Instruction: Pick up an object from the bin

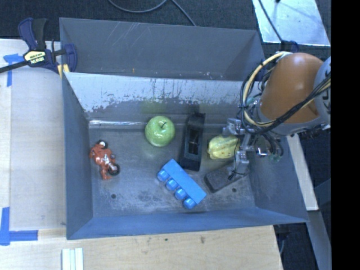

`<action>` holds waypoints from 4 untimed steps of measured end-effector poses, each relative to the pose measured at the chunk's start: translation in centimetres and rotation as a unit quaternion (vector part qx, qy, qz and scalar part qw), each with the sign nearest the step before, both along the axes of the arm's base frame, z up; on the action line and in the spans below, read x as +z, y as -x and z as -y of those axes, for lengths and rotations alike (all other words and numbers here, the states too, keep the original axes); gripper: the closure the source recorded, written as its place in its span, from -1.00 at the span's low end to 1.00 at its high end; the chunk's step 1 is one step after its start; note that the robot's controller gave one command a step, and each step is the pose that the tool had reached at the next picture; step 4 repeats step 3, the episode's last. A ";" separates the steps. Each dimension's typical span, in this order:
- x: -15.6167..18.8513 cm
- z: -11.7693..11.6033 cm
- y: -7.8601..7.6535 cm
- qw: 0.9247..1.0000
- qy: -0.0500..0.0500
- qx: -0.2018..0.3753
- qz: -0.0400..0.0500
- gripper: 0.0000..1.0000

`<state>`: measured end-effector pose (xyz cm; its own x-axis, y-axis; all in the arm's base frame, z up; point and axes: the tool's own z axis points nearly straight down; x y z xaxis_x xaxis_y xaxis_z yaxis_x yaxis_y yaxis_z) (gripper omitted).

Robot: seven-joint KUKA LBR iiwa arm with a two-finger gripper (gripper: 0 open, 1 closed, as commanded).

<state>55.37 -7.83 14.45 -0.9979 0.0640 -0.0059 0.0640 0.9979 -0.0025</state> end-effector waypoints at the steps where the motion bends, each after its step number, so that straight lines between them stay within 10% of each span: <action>1: -3.8 -1.5 -1.3 0.999 -0.002 -0.051 0.003 1.00; 4: 5.8 -0.3 -0.4 0.998 -0.002 -0.059 0.005 1.00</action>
Offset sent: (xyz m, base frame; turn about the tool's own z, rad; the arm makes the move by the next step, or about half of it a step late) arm 0.0000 0.0000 0.0000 0.0000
